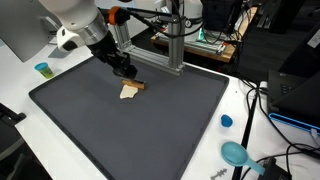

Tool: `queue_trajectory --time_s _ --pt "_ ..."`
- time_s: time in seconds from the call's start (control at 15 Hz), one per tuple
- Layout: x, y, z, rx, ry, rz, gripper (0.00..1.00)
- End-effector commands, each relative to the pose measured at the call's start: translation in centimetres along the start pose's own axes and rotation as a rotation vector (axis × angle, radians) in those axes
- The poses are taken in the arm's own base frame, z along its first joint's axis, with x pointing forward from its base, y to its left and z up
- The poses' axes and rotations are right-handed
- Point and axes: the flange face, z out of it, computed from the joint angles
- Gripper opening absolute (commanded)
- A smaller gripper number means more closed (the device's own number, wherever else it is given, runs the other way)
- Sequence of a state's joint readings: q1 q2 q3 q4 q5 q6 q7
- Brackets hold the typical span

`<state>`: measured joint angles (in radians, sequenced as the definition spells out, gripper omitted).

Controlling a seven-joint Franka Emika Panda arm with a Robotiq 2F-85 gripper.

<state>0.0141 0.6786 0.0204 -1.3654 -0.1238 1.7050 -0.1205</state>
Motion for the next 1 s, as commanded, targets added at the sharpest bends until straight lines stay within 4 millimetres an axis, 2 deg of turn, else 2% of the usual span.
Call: queue_trajectory --time_s 0.0,0.13,0.4,0.53,0.67,0.93 --pt "1.1 1.0 2.6 0.043 -0.061 -0.026 0.21" --pt "0.3 1.0 1.6 0.042 -0.081 -0.026 0.21" --pt "-2.6 0.1 -4.2 -0.019 0.023 -0.046 0.21" --pt "-2.8 0.1 -6.2 -0.040 0.064 -0.039 0.21" --pt "-2.4 0.7 -6.9 -0.039 0.095 -0.039 0.21" --pt "-1.3 3.0 -5.4 0.005 0.126 -0.021 0.21"
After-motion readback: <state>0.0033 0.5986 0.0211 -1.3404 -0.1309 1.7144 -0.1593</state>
